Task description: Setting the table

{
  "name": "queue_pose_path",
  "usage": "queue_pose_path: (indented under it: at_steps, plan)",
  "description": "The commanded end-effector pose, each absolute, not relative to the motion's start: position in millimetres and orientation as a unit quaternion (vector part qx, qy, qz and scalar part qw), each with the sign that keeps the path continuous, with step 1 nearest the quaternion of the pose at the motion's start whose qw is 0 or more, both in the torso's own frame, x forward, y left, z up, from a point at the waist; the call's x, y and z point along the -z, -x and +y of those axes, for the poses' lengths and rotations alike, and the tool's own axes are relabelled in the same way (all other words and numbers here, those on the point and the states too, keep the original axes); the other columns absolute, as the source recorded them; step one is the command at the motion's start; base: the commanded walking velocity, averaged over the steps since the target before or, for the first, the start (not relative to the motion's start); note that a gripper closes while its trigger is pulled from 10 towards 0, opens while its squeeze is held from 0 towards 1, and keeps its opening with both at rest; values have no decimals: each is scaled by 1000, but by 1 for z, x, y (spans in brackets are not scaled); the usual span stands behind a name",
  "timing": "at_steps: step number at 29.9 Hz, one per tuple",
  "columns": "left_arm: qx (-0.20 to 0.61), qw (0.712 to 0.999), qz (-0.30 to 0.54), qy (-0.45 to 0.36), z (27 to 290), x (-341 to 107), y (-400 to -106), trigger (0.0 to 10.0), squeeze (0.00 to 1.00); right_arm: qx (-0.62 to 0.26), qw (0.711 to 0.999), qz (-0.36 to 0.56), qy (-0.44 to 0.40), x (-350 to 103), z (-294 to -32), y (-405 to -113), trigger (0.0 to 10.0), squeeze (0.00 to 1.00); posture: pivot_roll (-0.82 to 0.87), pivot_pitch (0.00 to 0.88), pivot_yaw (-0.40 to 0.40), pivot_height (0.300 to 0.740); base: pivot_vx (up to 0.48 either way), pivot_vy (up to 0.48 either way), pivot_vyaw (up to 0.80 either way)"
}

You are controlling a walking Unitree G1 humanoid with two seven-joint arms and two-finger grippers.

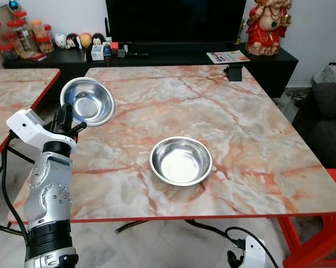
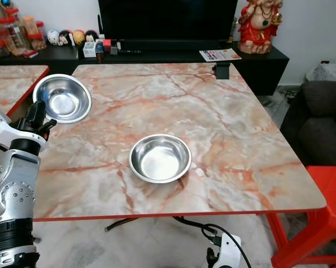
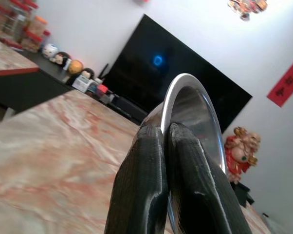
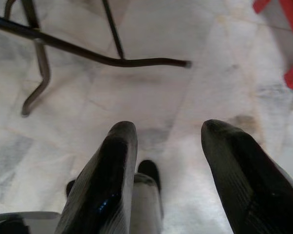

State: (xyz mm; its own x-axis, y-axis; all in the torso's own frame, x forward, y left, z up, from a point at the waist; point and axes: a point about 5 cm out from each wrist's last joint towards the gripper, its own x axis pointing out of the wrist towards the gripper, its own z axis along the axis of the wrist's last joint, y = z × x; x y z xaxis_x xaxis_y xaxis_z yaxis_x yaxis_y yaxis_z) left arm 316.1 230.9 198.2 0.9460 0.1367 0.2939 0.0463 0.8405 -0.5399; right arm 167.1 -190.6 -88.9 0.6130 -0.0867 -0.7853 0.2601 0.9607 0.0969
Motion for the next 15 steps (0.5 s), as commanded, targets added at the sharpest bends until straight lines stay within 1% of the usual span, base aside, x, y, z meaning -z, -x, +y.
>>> queue_pose_path:
  at_steps: [1,15]
  plan:
    - [-21,946,-164,278,229,-201,-317,10000,0,105,893,427,-101,88,-195,-169,10000,0,35,0,-9,728,0,-401,0]
    - [-20,947,-160,277,229,-201,-319,10000,0,104,892,429,-102,88,-194,-167,10000,0,30,0,-3,728,0,-405,0]
